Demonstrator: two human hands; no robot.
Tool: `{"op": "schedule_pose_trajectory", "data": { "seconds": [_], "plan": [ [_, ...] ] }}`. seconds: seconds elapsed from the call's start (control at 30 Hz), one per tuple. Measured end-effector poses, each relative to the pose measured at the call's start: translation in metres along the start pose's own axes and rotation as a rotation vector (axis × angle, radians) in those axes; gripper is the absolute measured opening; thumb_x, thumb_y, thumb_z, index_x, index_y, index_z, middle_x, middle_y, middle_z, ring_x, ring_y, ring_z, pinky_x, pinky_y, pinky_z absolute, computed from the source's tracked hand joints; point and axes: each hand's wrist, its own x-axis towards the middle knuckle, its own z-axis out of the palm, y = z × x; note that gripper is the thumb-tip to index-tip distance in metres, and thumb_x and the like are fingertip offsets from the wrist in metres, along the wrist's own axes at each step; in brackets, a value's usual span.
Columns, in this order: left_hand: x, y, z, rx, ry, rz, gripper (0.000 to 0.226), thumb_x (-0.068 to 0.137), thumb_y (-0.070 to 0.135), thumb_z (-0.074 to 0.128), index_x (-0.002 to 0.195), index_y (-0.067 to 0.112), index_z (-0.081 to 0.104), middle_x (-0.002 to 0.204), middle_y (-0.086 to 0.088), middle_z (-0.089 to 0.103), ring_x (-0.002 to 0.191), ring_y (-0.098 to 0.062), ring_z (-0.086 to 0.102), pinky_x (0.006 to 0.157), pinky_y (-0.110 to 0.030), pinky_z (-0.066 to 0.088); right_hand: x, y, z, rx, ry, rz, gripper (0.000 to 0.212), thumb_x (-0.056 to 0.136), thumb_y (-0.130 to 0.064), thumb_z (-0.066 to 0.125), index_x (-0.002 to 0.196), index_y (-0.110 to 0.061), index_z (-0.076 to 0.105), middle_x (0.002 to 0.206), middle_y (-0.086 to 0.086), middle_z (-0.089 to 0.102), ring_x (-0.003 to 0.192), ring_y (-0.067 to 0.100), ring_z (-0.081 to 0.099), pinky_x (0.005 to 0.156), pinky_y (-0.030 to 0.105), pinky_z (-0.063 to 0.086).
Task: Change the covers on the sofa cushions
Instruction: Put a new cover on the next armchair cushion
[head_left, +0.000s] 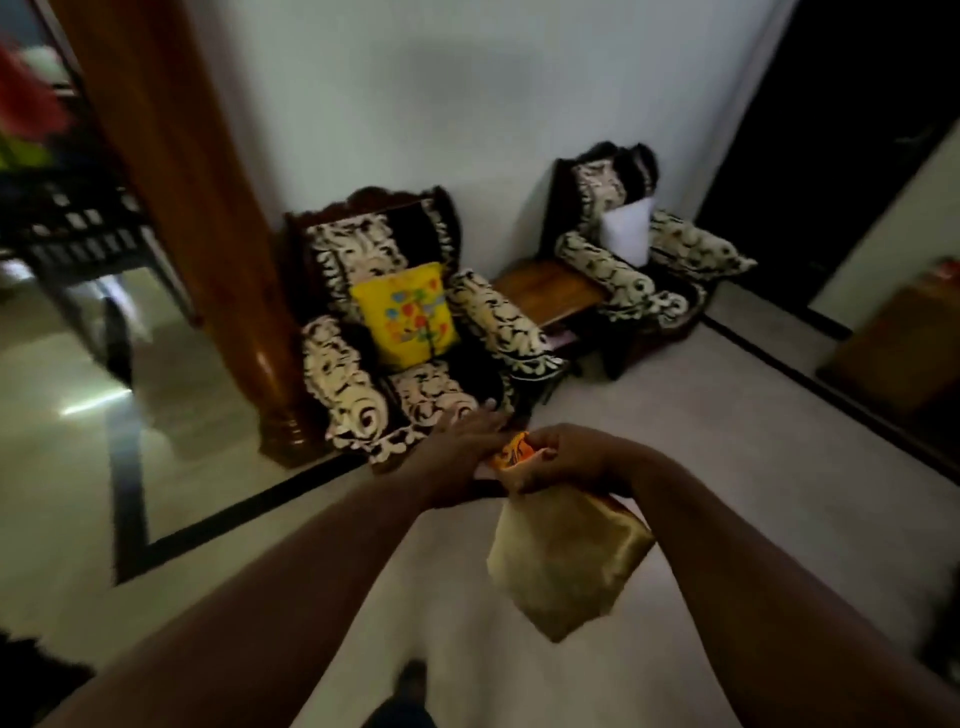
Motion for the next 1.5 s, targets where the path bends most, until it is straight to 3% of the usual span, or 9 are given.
{"op": "schedule_pose_trajectory", "data": {
  "seconds": [0.13,0.3,0.47,0.6,0.77,0.93,1.1,1.33,1.5],
  "plan": [
    [0.091,0.033,0.009,-0.039,-0.066,0.082,0.029,0.094,0.051,0.057,0.114,0.032,0.066,0.128,0.004,0.063,0.127,-0.02,0.052,0.116,-0.055,0.024,0.002,0.038,-0.072,-0.237,0.073,0.098,0.024,0.076,-0.036,0.086,0.094,-0.027,0.073,0.088,-0.008,0.071,0.081,0.01,0.066,0.071,0.025,0.051],
    [0.178,0.001,0.014,-0.388,-0.156,-0.064,0.017,0.092,0.045,0.06,0.089,0.029,0.065,0.091,-0.001,0.069,0.09,-0.023,0.065,0.083,-0.038,0.052,0.043,0.118,-0.14,-0.524,0.291,0.365,0.031,0.075,-0.049,0.083,0.089,-0.026,0.067,0.09,-0.001,0.065,0.091,0.023,0.065,0.075,0.032,0.049],
    [0.267,-0.012,0.008,-0.865,-0.198,-0.185,0.029,0.102,0.031,0.055,0.078,0.018,0.063,0.068,0.001,0.057,0.061,-0.013,0.053,0.061,-0.03,0.04,0.09,0.144,-0.152,-0.615,0.955,0.57,0.039,0.085,-0.059,0.066,0.111,-0.03,0.059,0.118,0.002,0.058,0.118,0.029,0.049,0.099,0.054,0.038],
    [0.339,-0.005,0.008,-1.146,-0.28,-0.293,0.036,0.102,0.038,0.055,0.093,0.006,0.07,0.081,-0.01,0.069,0.073,-0.022,0.064,0.069,-0.033,0.048,0.134,0.158,-0.139,-0.154,1.342,0.278,0.048,0.086,-0.059,0.064,0.118,-0.024,0.057,0.118,-0.001,0.056,0.109,0.02,0.053,0.091,0.041,0.046],
    [0.433,0.027,0.024,-1.21,-0.36,-0.403,0.038,0.098,0.045,0.058,0.101,0.009,0.07,0.096,-0.018,0.071,0.09,-0.032,0.068,0.08,-0.04,0.054,0.172,0.193,-0.152,0.438,1.064,0.246,0.015,0.095,-0.038,0.065,0.107,-0.028,0.061,0.091,-0.014,0.066,0.081,-0.002,0.061,0.071,0.03,0.047],
    [0.538,0.048,0.044,-1.158,-0.445,-0.501,0.046,0.095,0.049,0.063,0.113,0.007,0.07,0.103,-0.018,0.072,0.088,-0.031,0.07,0.078,-0.041,0.055,0.194,0.283,-0.225,0.385,1.011,0.376,0.007,0.094,-0.028,0.065,0.1,-0.024,0.064,0.089,-0.006,0.068,0.084,0.015,0.064,0.075,0.039,0.054],
    [0.632,0.043,0.031,-0.841,-0.405,-0.337,0.071,0.067,0.055,0.087,0.12,0.018,0.059,0.112,-0.005,0.066,0.095,-0.02,0.067,0.076,-0.033,0.054,0.204,0.341,-0.327,0.332,1.243,0.505,0.01,0.097,-0.024,0.053,0.098,-0.027,0.044,0.083,0.0,0.061,0.077,0.031,0.06,0.063,0.039,0.046],
    [0.751,-0.023,0.017,-0.181,-0.134,-0.328,0.056,0.08,0.044,0.074,0.127,0.028,0.048,0.12,-0.009,0.065,0.106,-0.033,0.062,0.084,-0.039,0.052,0.238,0.439,-0.452,-0.32,0.678,0.69,0.02,0.092,-0.021,0.047,0.112,-0.023,0.05,0.109,0.004,0.052,0.102,0.028,0.058,0.074,0.038,0.051],
    [0.861,-0.096,0.058,-0.033,-0.255,-0.569,0.057,0.096,0.04,0.054,0.142,0.012,0.035,0.138,-0.022,0.05,0.118,-0.042,0.057,0.09,-0.045,0.049,0.309,0.486,-0.563,0.048,0.76,0.832,0.017,0.09,-0.029,0.064,0.106,-0.025,0.065,0.105,-0.001,0.068,0.095,0.025,0.067,0.072,0.03,0.049]
  ]
}}
